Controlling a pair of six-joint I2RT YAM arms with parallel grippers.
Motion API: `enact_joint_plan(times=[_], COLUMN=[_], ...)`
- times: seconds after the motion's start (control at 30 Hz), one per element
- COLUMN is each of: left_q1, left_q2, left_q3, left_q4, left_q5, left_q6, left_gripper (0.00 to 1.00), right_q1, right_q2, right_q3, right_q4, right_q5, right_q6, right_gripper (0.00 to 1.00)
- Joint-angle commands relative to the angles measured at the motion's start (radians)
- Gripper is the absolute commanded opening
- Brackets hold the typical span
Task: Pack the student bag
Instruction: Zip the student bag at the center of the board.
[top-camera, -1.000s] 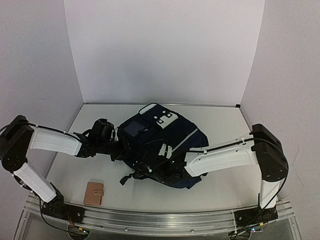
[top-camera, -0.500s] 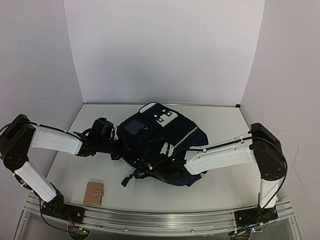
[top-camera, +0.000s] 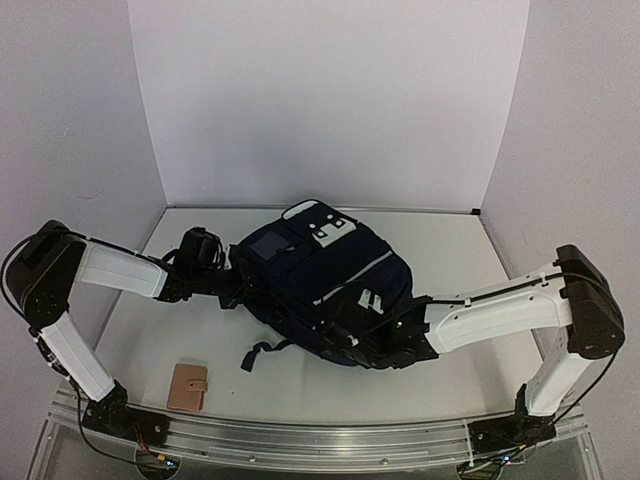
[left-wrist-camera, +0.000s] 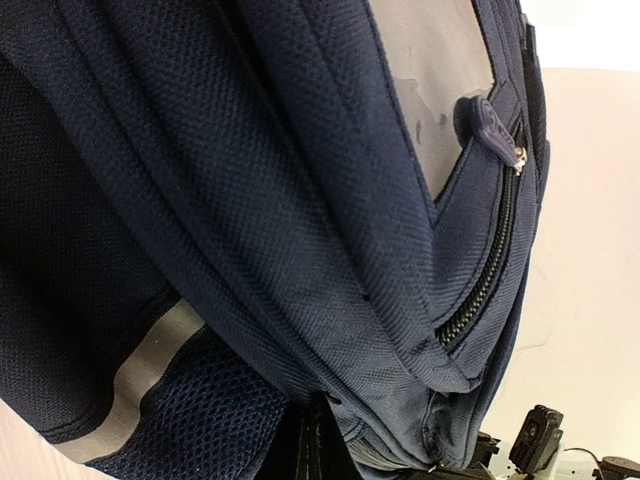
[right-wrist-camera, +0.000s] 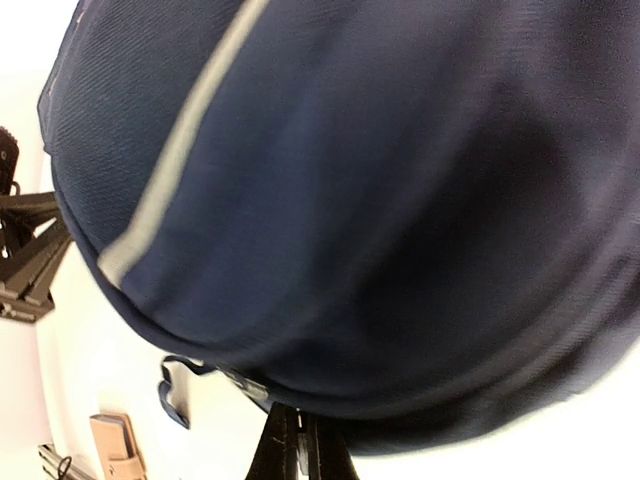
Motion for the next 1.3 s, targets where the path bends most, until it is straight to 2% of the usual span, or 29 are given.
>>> enact_joint_plan(times=[0.0,0.17,0.37,0.43,0.47,0.57,0.7,0.83,0.97,1.1,1.27], left_q1=[0.095,0.145,0.153,0.153,0.151,0.129,0.027,-0.112,-0.222,-0.306,-0.357], left_q2=[0.046,0.101,0.173,0.161,0.146,0.06,-0.066,-0.176,-0.202,-0.136,-0.061], left_q3=[0.077,0.149,0.288,0.305,0.303,0.263,0.173,0.055,-0.06,-0.061,-0.048], left_q4=[0.025,0.029,-0.006,-0.035,-0.054,-0.11,-0.197,-0.255,-0.143,-0.097,-0.046], left_q5=[-0.101,-0.075,-0.009,-0.003,-0.004,-0.048,-0.154,-0.32,-0.374,-0.375,-0.369], left_q6=[0.066,0.135,0.281,0.301,0.304,0.278,0.192,-0.008,-0.176,-0.245,-0.278], left_gripper=[0.0,0.0,0.02,0.13,0.24,0.5,0.64,0.66,0.67,0.67,0.67], right_q1=[-0.007,-0.017,-0.097,-0.126,-0.134,-0.139,-0.139,-0.139,-0.139,-0.138,-0.137], right_q2=[-0.065,-0.077,-0.058,-0.063,-0.067,-0.069,-0.052,-0.05,-0.045,-0.022,-0.016], right_q3=[-0.061,-0.09,-0.064,-0.052,-0.042,-0.01,0.015,0.009,0.006,0.021,0.028], right_q4=[-0.105,-0.118,-0.117,-0.088,-0.062,0.003,0.049,0.096,0.107,0.11,0.122], right_q5=[0.037,0.016,-0.006,-0.028,-0.052,-0.108,-0.171,-0.2,-0.191,-0.2,-0.202], right_q6=[-0.032,-0.097,-0.26,-0.345,-0.391,-0.491,-0.551,-0.567,-0.584,-0.601,-0.605], right_gripper=[0.0,0.0,0.0,0.0,0.0,0.0,0.0,0.0,0.0,0.0,0.0])
